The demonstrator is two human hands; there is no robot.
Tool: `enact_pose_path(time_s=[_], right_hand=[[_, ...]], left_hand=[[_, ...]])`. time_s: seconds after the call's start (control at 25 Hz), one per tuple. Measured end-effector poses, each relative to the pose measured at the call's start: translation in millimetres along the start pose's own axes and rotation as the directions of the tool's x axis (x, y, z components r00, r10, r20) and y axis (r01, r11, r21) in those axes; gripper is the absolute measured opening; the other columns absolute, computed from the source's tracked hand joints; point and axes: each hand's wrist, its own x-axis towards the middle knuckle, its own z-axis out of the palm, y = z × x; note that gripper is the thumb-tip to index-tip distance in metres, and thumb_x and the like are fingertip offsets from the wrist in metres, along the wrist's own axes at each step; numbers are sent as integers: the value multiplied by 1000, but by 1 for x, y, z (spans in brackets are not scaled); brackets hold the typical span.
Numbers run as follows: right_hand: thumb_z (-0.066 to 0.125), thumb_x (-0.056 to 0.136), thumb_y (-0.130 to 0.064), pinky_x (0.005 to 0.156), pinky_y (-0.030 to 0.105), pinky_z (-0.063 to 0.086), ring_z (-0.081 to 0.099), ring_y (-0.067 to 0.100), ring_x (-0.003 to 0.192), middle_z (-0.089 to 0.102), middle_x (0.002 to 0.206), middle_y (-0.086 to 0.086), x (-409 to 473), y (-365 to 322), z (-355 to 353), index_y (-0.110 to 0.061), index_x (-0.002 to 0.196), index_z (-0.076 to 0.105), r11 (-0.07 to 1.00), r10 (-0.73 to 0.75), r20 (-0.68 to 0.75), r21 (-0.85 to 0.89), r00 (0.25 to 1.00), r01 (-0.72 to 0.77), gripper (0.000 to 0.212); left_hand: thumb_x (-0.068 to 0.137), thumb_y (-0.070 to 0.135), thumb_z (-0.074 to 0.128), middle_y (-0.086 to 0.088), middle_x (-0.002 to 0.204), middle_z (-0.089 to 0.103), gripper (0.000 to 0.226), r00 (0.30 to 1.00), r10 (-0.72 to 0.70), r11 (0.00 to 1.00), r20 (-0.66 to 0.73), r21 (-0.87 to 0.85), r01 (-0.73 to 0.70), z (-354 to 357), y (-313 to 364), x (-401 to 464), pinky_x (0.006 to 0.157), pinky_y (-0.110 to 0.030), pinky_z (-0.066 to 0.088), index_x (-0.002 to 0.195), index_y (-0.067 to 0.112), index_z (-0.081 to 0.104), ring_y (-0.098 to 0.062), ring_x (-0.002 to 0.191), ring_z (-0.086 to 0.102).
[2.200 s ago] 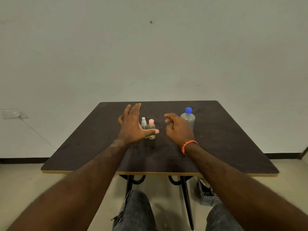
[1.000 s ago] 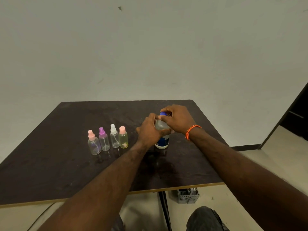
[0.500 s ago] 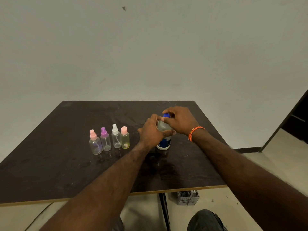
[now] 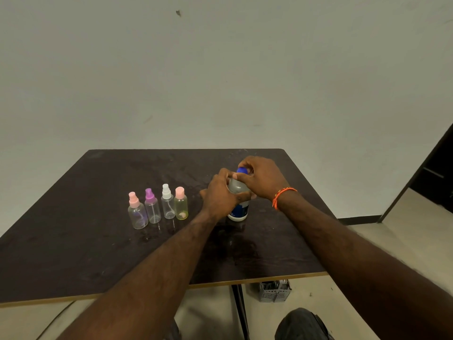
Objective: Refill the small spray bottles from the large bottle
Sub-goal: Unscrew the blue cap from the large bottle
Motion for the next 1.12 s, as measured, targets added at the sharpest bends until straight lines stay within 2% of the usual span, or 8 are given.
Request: enact_pose_path(time_s=[0.28,0.44,0.6,0.68,0.84,0.92,1.04,1.12], right_hand=[[59,92,-10,108,37,46,57,19,123,61,137,0,-3,-3,-7,-19,136,59,997,-13,152,72,988,2,44],[72,87,-46,86,30,52,62,13,97,65,110,-6,-1,1,-12,-21,121,63,1000,6,50,17,999,-7,43],[71,89,-33,79,29,49,59,13,88,62,94,-6,1,-1,-9,-16,109,67,1000,4,47,19,999,-5,27],[69,91,-23,88,28,49,62,15,99,68,105,-3,1,1,-9,-17,116,69,999,-8,68,50,998,5,26],[59,91,-3,97,23,44,60,17,118,64,134,0,-2,7,-13,-23,137,61,992,-49,187,121,981,27,51],[66,89,-13,92,22,44,61,14,111,63,133,-1,-3,8,-9,-24,141,55,992,-50,160,120,986,31,54],[73,86,-40,81,24,50,61,9,92,64,109,-6,0,5,-2,-23,119,62,997,-9,24,79,1000,7,39],[72,87,-39,82,28,52,60,10,90,64,101,-7,3,3,-1,-21,110,64,999,-22,5,41,1000,22,31]], left_hand=[[40,84,75,20,106,62,74,1000,-2,1000,19,-5,2,2,-4,4,100,-55,51,101,51,46,-11,102,65],[43,83,82,18,100,65,73,1000,9,1000,-1,-11,-9,3,-6,3,96,-55,53,100,56,44,-9,97,66],[39,83,83,19,103,67,77,1000,2,999,5,-34,-1,3,-9,5,97,-54,54,102,61,44,-9,100,68],[39,85,82,19,106,66,78,1000,6,1000,9,-31,-6,4,-10,5,98,-54,54,102,63,44,-10,102,67],[36,91,81,20,109,66,82,1000,16,999,15,-40,-16,6,-14,8,99,-55,53,104,61,44,-10,104,67],[39,85,82,19,106,66,79,1000,13,1000,10,-28,-13,4,-12,7,99,-55,51,103,55,46,-9,102,66],[48,74,85,17,100,65,70,1000,-6,1000,-12,5,6,1,-5,2,101,-53,45,99,44,48,-6,98,63],[50,72,87,17,101,65,70,1000,-16,1000,-3,16,17,0,-3,1,103,-51,42,99,43,47,-5,99,62]])
